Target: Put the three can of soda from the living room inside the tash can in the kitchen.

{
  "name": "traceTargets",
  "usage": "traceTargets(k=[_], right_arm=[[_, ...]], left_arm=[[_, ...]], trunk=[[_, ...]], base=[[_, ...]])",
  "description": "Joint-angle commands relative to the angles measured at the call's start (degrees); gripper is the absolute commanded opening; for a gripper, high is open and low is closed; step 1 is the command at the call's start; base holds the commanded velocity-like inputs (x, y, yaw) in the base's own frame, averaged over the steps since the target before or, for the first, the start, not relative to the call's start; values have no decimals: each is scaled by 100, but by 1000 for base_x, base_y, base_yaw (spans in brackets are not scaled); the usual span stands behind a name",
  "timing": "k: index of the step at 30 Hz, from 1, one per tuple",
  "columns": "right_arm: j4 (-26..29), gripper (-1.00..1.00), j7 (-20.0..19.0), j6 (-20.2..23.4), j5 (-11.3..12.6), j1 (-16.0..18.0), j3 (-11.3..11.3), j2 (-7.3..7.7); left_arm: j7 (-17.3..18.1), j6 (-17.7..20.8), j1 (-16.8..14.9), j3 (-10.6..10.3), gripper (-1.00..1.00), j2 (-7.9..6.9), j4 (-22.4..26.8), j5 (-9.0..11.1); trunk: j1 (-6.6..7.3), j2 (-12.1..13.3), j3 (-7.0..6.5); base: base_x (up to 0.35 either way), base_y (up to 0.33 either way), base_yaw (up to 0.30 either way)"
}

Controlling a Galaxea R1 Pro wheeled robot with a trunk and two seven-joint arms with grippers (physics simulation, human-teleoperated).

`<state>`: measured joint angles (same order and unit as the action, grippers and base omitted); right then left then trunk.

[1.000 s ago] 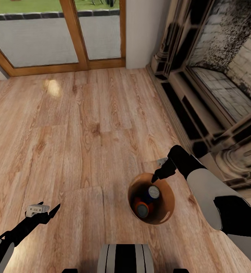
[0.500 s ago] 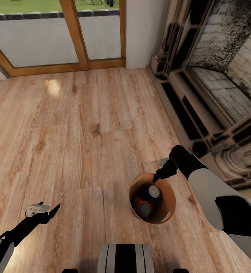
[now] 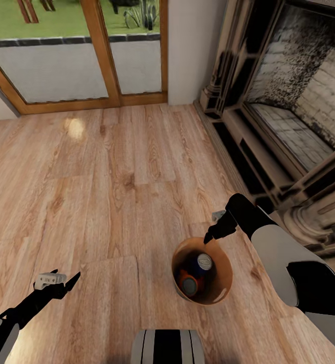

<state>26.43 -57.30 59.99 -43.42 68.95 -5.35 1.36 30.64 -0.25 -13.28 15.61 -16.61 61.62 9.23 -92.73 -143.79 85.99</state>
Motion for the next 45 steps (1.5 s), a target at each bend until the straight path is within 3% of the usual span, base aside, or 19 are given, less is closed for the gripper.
traceTargets(k=[1, 41, 45], right_arm=[[2, 100, 10, 1, -17, 2, -1, 2], [3, 100, 0, 1, -9, -39, -18, -23], [3, 100, 0, 1, -9, -47, -11, -19]], left_arm=[[-2, 1, -1, 0, 100, 0, -15, 0], [-25, 31, -8, -5, 100, 0, -151, -9], [-39, 47, -8, -5, 100, 0, -151, -9]], trunk=[[2, 2, -23], [105, 55, -909], [193, 215, -981]], base=[[0, 0, 0], [0, 0, 0], [0, 0, 0]])
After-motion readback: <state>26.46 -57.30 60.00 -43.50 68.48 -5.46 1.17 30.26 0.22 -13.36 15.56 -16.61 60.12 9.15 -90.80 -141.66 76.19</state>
